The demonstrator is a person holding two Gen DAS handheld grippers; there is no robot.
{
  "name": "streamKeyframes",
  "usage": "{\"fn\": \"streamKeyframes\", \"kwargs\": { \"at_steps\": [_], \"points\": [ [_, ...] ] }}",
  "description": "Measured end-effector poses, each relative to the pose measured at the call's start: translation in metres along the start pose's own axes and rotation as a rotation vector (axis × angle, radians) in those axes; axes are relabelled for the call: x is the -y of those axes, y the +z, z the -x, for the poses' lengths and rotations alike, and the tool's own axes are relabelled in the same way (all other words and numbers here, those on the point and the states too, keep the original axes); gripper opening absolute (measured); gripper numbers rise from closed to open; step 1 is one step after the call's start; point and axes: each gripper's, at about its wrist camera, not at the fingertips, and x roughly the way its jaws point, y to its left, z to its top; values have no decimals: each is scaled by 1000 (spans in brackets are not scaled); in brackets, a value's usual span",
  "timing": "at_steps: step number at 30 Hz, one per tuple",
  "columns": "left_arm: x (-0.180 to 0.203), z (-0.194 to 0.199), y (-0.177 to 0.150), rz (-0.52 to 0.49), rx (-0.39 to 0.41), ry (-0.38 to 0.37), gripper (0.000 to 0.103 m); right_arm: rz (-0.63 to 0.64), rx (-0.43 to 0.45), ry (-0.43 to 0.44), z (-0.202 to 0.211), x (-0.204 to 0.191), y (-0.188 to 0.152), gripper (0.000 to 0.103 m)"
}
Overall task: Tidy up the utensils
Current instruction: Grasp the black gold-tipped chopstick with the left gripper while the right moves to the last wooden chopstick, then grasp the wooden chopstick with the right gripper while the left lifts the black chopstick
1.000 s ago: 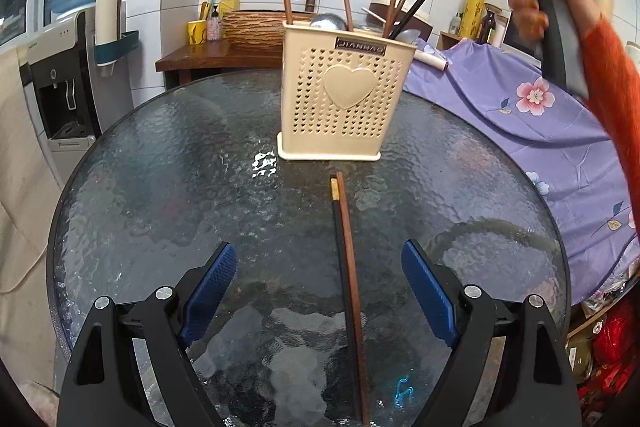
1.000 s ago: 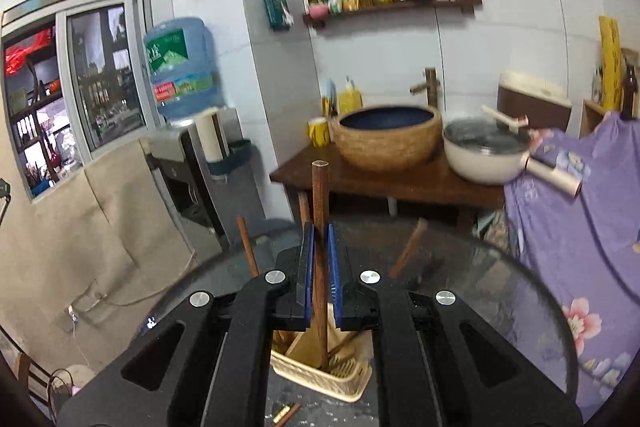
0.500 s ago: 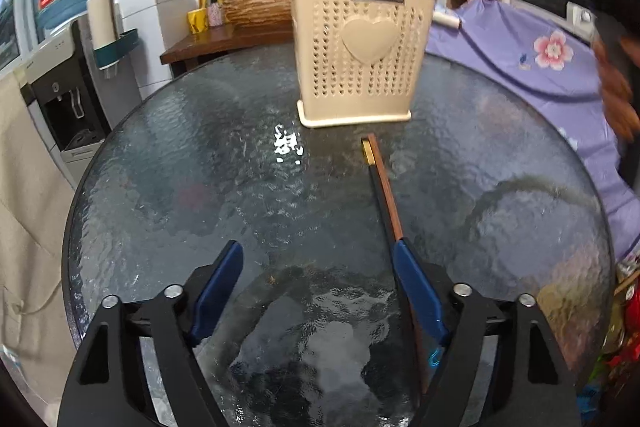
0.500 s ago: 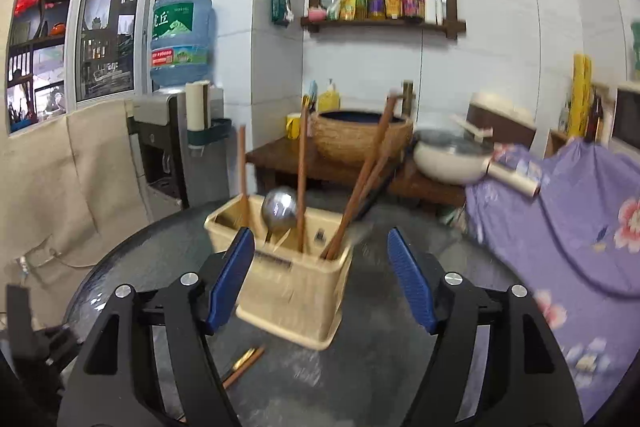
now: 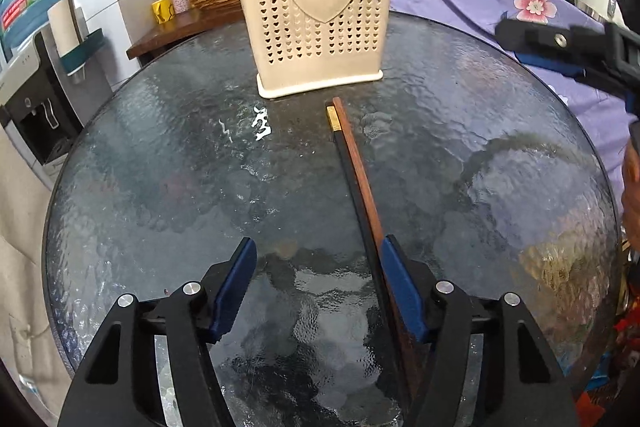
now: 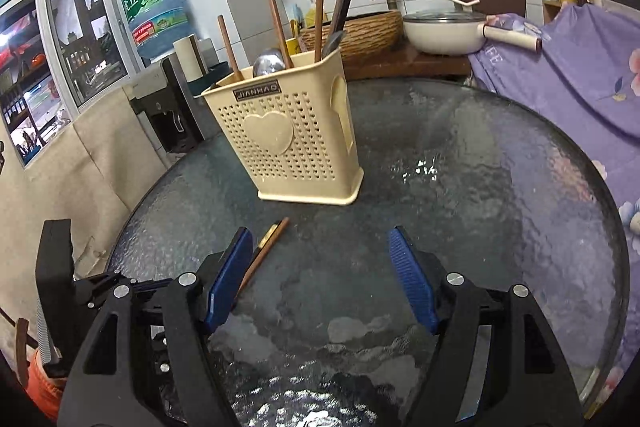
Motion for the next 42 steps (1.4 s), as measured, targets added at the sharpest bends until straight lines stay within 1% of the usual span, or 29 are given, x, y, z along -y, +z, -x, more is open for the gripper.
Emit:
{"fn": "streamKeyframes", "kwargs": {
  "at_steps": [3,6,10,13,15,18,19,21,22,25,26,27,29,34,36,38,40,42],
  "points": [
    [-4,-1,0,15,-5,12,63,0,-22,1,-4,-4,-5,71],
    [-7,-4,0,22,-21,14,63,5,-54,-26,-11,-8,-11,71],
    [-4,-7,2,12,-31,17,63,-31,-88,-11,-18,-9,-18,71],
    [0,-15,13,-3,-33,22,63,-53,-101,-27,-21,-6,-20,71],
    [1,-21,21,-2,-44,9,63,-72,-105,-25,-22,-4,-20,71],
    [-1,-39,42,5,-64,-14,62,-91,-102,-34,-19,-1,-21,71],
    [-2,-43,48,12,-68,-18,60,-93,-101,-37,-18,0,-21,71],
    [-5,-54,63,23,-80,-14,51,-93,-99,-48,-15,2,-21,71],
    [-6,-57,69,23,-83,-13,49,-92,-99,-54,-14,4,-20,71],
    [-9,-70,86,31,-90,-6,39,-103,-107,-73,-14,7,-21,71],
    [-9,-71,89,29,-90,-3,32,-108,-113,-75,-15,7,-20,71],
    [-9,-74,93,23,-90,5,21,-108,-123,-76,-17,7,-19,71],
    [-14,-74,94,27,-93,14,10,-95,-141,-80,-22,2,-19,71],
    [-43,-63,82,65,-88,24,9,-23,-205,-72,-48,-24,-14,70],
    [-60,-55,77,97,-76,30,8,-1,-227,-64,-64,-36,-11,65],
    [-71,-49,74,116,-68,46,8,16,-270,-68,-86,-49,-6,59],
    [-80,-45,70,134,-64,55,8,28,-295,-76,-102,-57,-3,57],
    [-85,-43,68,146,-61,57,7,54,-312,-119,-120,-66,1,53]
  ]
}}
